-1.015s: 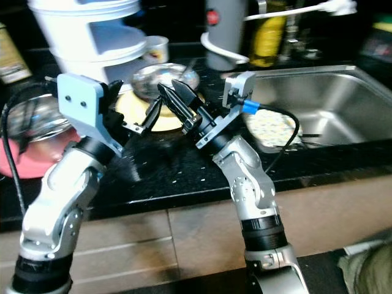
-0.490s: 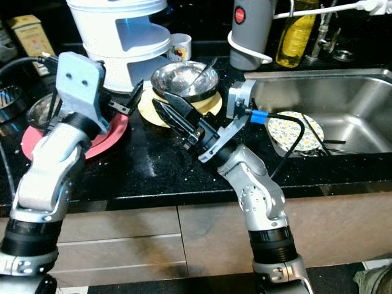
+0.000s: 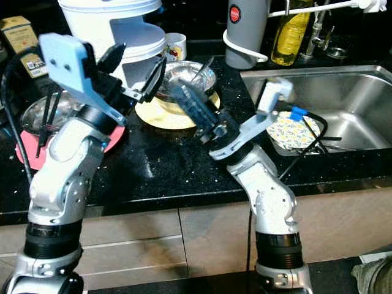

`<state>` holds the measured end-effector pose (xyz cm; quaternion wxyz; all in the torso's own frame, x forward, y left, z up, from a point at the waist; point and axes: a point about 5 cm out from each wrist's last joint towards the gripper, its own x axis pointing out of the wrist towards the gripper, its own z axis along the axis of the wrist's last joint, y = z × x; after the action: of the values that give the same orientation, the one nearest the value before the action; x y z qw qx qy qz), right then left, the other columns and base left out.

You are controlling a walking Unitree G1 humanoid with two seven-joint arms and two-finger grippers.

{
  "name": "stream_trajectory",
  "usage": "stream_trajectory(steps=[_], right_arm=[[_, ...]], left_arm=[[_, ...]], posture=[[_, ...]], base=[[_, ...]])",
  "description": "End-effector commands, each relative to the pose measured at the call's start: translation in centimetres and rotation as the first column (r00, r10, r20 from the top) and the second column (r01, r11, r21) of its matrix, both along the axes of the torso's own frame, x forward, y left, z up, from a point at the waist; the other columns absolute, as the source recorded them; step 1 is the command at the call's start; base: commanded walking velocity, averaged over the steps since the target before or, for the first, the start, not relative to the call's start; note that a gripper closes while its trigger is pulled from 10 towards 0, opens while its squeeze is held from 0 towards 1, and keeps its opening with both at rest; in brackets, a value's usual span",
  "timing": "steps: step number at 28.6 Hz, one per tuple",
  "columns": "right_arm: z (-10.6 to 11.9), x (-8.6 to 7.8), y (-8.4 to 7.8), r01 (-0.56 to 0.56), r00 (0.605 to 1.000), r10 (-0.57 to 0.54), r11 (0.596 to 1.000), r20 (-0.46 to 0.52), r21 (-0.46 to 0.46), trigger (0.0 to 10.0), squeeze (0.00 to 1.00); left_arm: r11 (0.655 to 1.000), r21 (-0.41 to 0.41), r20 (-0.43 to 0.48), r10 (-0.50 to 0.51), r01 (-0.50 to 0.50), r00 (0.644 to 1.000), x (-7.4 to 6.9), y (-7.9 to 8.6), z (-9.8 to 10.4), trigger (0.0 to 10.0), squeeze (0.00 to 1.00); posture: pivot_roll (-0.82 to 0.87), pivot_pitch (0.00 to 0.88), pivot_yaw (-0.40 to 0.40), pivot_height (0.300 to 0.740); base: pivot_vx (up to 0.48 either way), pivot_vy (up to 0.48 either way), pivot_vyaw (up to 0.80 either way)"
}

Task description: Kitchen organization

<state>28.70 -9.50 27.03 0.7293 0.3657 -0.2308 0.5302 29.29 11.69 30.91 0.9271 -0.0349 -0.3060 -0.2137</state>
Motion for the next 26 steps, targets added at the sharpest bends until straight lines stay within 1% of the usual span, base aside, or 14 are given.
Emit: stream_trajectory(steps=[1, 2, 4, 5, 7, 8, 10, 22, 24, 26], right_arm=[[0.5, 0.1, -0.3, 0.009, 1.0, -0.009, 1.0, 0.001, 0.028, 10.0, 0.0], [0.5, 0.1, -0.3, 0.009, 1.0, -0.009, 1.0, 0.001, 0.028, 10.0, 0.0], [0.4, 0.7, -0.9, 0.055, 0.998, -0.054, 0.998, -0.03, 0.033, 10.0, 0.0], [0.4, 0.7, -0.9, 0.055, 0.998, -0.054, 0.998, -0.03, 0.033, 10.0, 0.0], [0.3, 1.3, -1.7, 0.101, 0.993, -0.098, 0.994, -0.066, 0.049, 10.0, 0.0], [0.3, 1.3, -1.7, 0.101, 0.993, -0.098, 0.994, -0.066, 0.049, 10.0, 0.0], [0.4, 1.8, -2.4, 0.133, 0.988, -0.127, 0.989, -0.089, 0.065, 10.0, 0.0], [0.6, 2.0, -2.7, 0.149, 0.985, -0.142, 0.986, -0.1, 0.069, 10.0, 0.0], [0.6, 2.1, -2.7, 0.151, 0.984, -0.143, 0.986, -0.103, 0.068, 10.0, 0.0], [0.6, 2.1, -2.8, 0.152, 0.984, -0.145, 0.986, -0.103, 0.067, 10.0, 0.0]], left_arm=[[1.0, -0.011, -0.013, -0.02, 0.02, 1.0, -0.3, 0.0, -0.2, 10.0, 0.0], [1.0, -0.011, -0.013, -0.02, 0.02, 1.0, -0.3, 0.0, -0.2, 10.0, 0.0], [0.999, -0.021, -0.025, -0.037, 0.036, 0.999, -0.6, -0.2, -0.6, 10.0, 0.0], [0.999, -0.021, -0.025, -0.037, 0.036, 0.999, -0.6, -0.2, -0.6, 10.0, 0.0], [0.999, -0.026, -0.03, -0.047, 0.046, 0.998, -0.8, -0.3, -0.7, 10.0, 0.0], [0.999, -0.026, -0.03, -0.047, 0.046, 0.998, -0.8, -0.3, -0.7, 10.0, 0.0], [0.998, -0.031, -0.032, -0.059, 0.058, 0.998, -1.0, -0.3, -0.6, 10.0, 0.0], [0.997, -0.03, -0.032, -0.068, 0.067, 0.997, -1.1, -0.3, -0.3, 10.0, 0.0], [0.998, -0.022, -0.028, -0.062, 0.062, 0.998, -1.1, -0.4, -0.2, 10.0, 0.0], [0.998, -0.03, -0.034, -0.064, 0.063, 0.997, -1.1, -0.5, -0.2, 10.0, 0.0]], posture=[[0.11, 0.046, -0.028, 0.74], [0.11, 0.046, -0.028, 0.74], [0.11, 0.047, -0.029, 0.74], [0.11, 0.047, -0.029, 0.74], [0.11, 0.05, -0.031, 0.74], [0.11, 0.05, -0.031, 0.74], [0.11, 0.051, -0.031, 0.74], [0.11, 0.053, -0.03, 0.74], [0.11, 0.055, -0.029, 0.74], [0.11, 0.056, -0.03, 0.74]], base=[[0.262, 0.0, 0.0], [0.262, 0.0, 0.0], [0.291, 0.0, 0.0], [0.292, 0.0, 0.0], [0.309, 0.0, 0.0], [0.319, 0.0, 0.0], [0.322, 0.0, 0.0], [0.324, 0.0, 0.0], [0.257, 0.0, 0.0], [0.0, 0.0, 0.0]])
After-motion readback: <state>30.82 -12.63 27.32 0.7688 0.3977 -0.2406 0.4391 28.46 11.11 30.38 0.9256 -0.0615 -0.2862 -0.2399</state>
